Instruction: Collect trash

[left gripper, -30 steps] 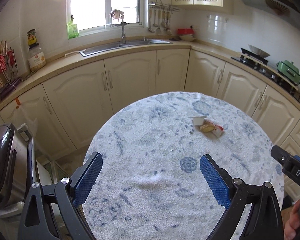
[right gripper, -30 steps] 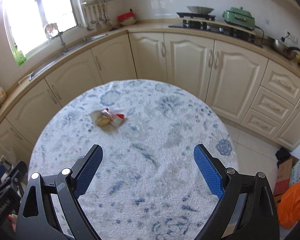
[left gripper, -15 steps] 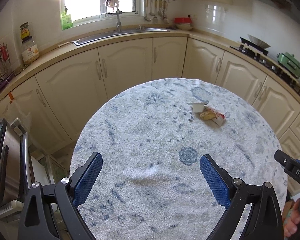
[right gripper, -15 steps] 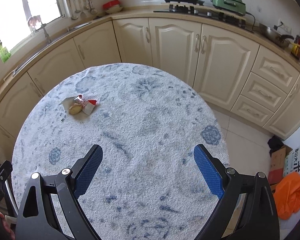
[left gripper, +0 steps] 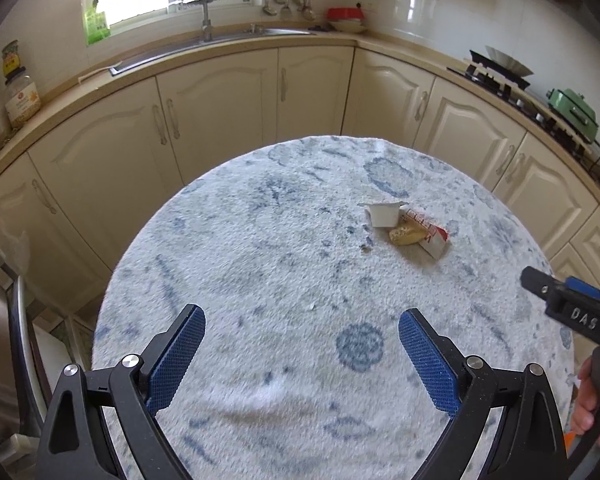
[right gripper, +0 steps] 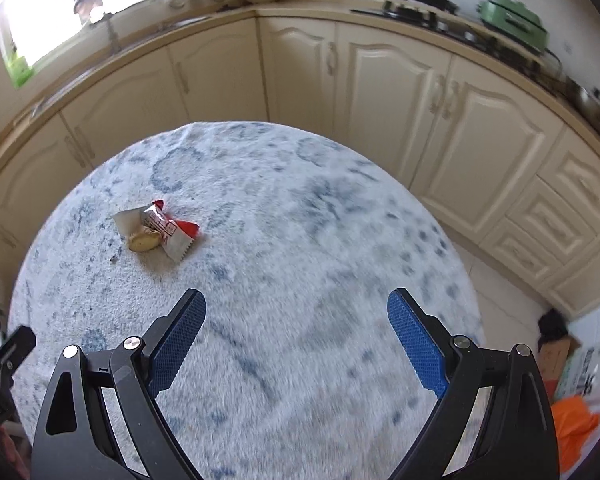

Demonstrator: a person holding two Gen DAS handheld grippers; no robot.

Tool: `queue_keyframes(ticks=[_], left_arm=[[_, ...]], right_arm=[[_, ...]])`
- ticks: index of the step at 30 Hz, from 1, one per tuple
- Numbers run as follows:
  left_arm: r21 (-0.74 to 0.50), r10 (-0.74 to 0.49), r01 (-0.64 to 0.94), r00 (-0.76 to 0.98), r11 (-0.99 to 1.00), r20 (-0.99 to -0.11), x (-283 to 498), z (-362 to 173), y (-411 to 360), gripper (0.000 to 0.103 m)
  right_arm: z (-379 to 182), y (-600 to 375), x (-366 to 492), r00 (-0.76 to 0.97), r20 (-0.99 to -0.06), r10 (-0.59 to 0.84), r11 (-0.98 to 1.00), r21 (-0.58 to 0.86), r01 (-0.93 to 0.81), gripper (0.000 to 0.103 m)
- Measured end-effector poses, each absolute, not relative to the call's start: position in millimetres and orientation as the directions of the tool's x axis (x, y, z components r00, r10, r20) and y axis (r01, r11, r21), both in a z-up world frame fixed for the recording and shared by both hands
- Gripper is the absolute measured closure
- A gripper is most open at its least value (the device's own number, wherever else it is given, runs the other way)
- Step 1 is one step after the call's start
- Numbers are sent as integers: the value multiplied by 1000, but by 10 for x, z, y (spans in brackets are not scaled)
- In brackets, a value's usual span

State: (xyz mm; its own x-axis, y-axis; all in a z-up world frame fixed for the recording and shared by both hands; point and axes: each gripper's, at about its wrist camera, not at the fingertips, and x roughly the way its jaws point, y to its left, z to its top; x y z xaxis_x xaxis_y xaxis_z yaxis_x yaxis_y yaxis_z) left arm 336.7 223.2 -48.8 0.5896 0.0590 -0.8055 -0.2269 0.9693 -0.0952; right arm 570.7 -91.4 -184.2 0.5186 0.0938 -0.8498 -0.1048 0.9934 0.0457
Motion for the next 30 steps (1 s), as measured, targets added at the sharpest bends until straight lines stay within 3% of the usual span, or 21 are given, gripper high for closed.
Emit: queue_keyframes(ticks=[4,7,17,22,23,30], left_arm=[[-137,-9,-191,553,972,-833,3826,-617,2246,13],[-130,-28,-169,503,977,-864,4212,-751,2244,26],[-280,-203,-109,451,954,-869,5054,-1140,2204,30],[-295,-209,-104,491,950,-846,5255,-1245,2252,53],[-288,-198,-110,496,951,-845,5277,-1261,2268,65],[-309,-233,-85,478,947,-847,5147,-1285,2354,65]], right_arm=[[-1927,-728,5920,511,-855,90,988,12,-154,9],[-1987,-661,6045,495,-863,102,984,14,-178,9],[-2233,-684,6160,442,-885,150,979,71,-192,9],[-2298,-659,6151,426,-889,170,974,85,-211,9],[-2304,-657,6156,423,-889,173,973,89,-212,9],[-2274,-653,6159,432,-887,163,974,76,-212,9]])
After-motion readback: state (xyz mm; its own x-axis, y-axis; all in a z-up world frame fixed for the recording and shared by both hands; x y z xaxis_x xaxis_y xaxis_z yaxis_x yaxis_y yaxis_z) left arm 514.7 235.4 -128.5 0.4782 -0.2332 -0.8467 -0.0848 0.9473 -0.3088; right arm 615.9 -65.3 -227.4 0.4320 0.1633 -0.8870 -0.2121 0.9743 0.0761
